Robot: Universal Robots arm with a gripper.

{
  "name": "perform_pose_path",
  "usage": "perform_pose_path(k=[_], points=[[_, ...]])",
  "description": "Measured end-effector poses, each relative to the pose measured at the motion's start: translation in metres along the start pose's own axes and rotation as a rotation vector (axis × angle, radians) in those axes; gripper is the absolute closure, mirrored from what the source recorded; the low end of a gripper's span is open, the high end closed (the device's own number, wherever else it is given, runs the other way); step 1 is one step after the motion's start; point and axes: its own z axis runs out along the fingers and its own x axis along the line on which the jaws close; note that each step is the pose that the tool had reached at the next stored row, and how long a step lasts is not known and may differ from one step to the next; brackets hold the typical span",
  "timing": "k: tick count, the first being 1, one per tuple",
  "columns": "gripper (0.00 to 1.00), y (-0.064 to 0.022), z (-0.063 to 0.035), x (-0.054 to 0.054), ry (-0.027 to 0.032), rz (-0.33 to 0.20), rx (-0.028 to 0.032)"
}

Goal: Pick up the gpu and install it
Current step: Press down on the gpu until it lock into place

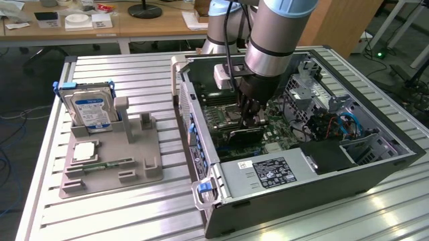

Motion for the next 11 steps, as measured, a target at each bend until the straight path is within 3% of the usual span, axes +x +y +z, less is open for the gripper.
perform_pose_path(k=[7, 11], points=[[0.89, 0.0133, 0.0, 0.001, 0.0, 0.0, 0.0001], [0.89, 0.0137, -0.002, 0.0, -0.0005, 0.0, -0.0012]])
